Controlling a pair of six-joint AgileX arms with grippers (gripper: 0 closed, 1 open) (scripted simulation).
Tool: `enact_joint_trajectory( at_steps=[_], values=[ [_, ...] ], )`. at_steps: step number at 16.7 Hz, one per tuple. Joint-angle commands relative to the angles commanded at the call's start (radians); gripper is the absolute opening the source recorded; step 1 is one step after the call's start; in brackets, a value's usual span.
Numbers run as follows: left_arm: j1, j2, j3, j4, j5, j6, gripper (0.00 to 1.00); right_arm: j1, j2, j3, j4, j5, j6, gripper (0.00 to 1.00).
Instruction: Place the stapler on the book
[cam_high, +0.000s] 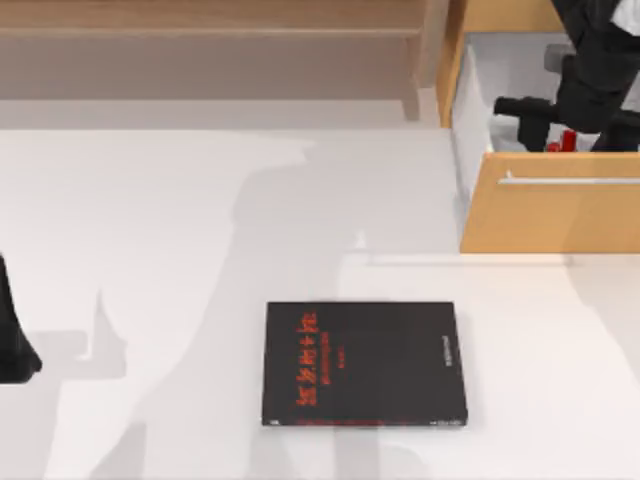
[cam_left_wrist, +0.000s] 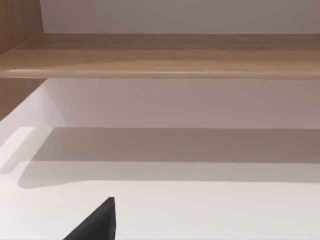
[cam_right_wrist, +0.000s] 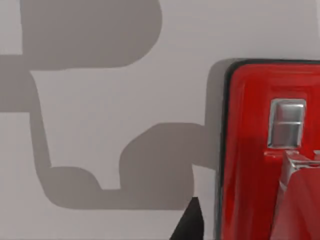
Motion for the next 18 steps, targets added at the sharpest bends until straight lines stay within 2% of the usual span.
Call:
enact_joint_trajectory(
  at_steps=[4, 5, 18],
  values=[
    [0.000, 0.000, 0.000, 0.000, 0.000, 0.000, 1.00, 0.000, 0.000, 0.000, 0.000, 0.000, 0.000, 0.02],
    [0.000, 0.000, 0.000, 0.000, 0.000, 0.000, 1.00, 0.000, 0.000, 0.000, 0.000, 0.000, 0.000, 0.00],
    [0.000, 0.000, 0.000, 0.000, 0.000, 0.000, 1.00, 0.000, -0.067, -0.019, -0.021, -0.004, 0.033, 0.00]
  ],
)
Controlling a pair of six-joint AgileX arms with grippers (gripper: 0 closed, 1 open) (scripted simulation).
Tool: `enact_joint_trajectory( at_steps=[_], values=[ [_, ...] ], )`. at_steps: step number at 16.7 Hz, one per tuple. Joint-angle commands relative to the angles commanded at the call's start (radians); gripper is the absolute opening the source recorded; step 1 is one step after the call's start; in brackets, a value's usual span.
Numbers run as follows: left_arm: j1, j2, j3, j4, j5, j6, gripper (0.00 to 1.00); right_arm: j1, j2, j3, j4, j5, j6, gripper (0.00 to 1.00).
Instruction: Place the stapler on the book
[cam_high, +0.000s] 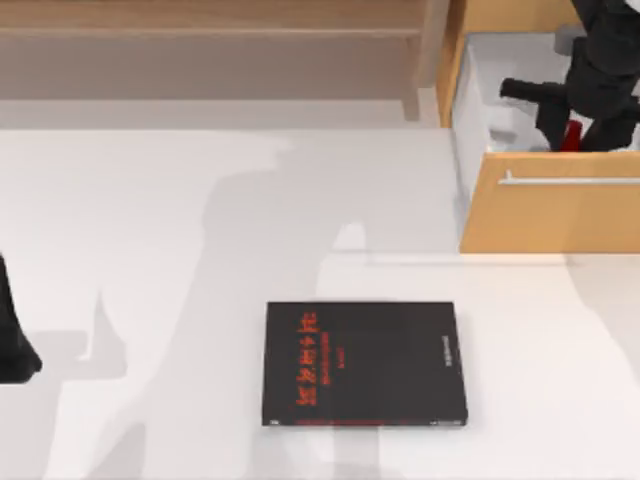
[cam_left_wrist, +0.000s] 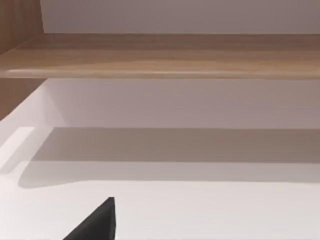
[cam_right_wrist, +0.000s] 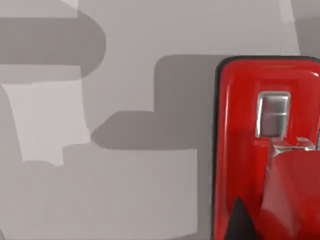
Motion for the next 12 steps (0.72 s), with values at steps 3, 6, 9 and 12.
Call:
enact_joint_trajectory(
  at_steps=[3, 6, 9, 12],
  values=[
    [0.000, 0.000, 0.000, 0.000, 0.000, 0.000, 1.00, 0.004, -0.083, -0.039, -0.004, -0.006, 0.060, 0.00],
    [0.000, 0.000, 0.000, 0.000, 0.000, 0.000, 1.00, 0.027, -0.181, -0.068, 0.014, -0.015, 0.144, 0.00],
    [0.000, 0.000, 0.000, 0.000, 0.000, 0.000, 1.00, 0.085, -0.280, -0.094, 0.050, -0.026, 0.236, 0.00],
    [0.000, 0.000, 0.000, 0.000, 0.000, 0.000, 1.00, 0.174, -0.360, -0.126, 0.089, -0.034, 0.316, 0.00]
  ],
)
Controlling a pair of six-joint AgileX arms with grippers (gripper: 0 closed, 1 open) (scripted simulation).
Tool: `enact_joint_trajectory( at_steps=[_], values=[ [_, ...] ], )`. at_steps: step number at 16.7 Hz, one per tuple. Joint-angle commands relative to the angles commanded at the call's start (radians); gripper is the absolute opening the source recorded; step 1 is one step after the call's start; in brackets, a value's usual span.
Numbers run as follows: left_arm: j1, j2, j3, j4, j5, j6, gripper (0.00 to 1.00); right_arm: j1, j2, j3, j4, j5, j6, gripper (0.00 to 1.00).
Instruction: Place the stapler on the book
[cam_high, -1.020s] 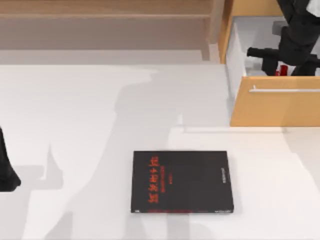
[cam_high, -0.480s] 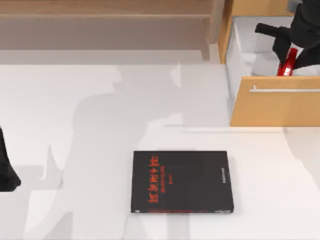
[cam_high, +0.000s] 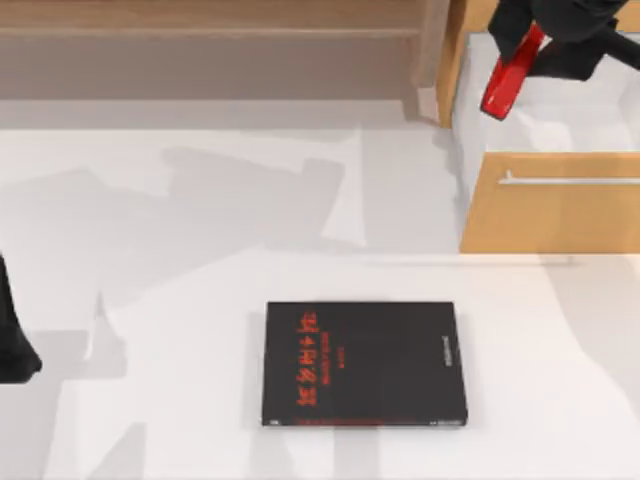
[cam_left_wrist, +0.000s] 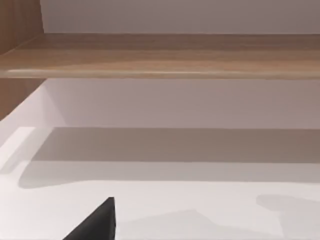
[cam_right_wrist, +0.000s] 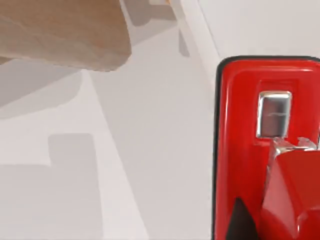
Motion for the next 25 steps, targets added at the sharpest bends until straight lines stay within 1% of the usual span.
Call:
enact_joint_trajectory(
  at_steps=[6, 10, 13, 17, 23, 25],
  values=[
    [0.000, 0.000, 0.000, 0.000, 0.000, 0.000, 1.00, 0.232, -0.070, -0.117, 0.047, 0.012, 0.092, 0.00],
    [0.000, 0.000, 0.000, 0.000, 0.000, 0.000, 1.00, 0.385, -0.059, -0.231, 0.041, 0.036, 0.109, 0.00],
    [0.000, 0.000, 0.000, 0.000, 0.000, 0.000, 1.00, 0.469, -0.040, -0.315, 0.020, 0.055, 0.108, 0.00],
    [0.000, 0.000, 0.000, 0.000, 0.000, 0.000, 1.00, 0.519, -0.024, -0.383, -0.004, 0.072, 0.100, 0.00],
    [0.000, 0.000, 0.000, 0.000, 0.000, 0.000, 1.00, 0.516, -0.025, -0.386, -0.001, 0.071, 0.101, 0.00],
    [0.000, 0.000, 0.000, 0.000, 0.000, 0.000, 1.00, 0.517, -0.013, -0.408, 0.031, 0.072, 0.099, 0.00]
  ],
)
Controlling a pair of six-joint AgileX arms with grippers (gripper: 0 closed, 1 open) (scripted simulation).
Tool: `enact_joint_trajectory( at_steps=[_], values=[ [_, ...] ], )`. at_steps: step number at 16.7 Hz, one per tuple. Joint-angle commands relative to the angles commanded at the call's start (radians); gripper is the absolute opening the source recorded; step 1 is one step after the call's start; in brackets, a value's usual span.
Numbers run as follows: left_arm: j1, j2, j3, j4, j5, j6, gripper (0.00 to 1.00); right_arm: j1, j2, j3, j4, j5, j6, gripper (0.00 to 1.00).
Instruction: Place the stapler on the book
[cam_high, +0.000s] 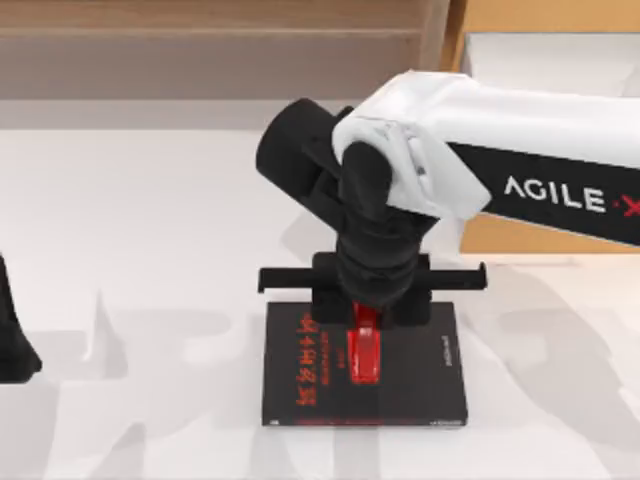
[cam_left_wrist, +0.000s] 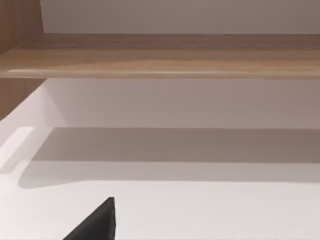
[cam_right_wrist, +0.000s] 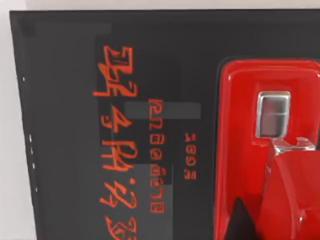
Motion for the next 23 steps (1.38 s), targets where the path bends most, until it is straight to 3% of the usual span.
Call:
enact_joint_trajectory(
  at_steps=[7, 20, 23],
  values=[
    [0.000, 0.000, 0.000, 0.000, 0.000, 0.000, 1.00, 0.001, 0.025, -0.047, 0.068, 0.001, -0.003, 0.00],
    [0.000, 0.000, 0.000, 0.000, 0.000, 0.000, 1.00, 0.001, 0.025, -0.047, 0.068, 0.001, -0.003, 0.98],
    [0.000, 0.000, 0.000, 0.000, 0.000, 0.000, 1.00, 0.001, 0.025, -0.047, 0.068, 0.001, -0.003, 1.00]
  ],
)
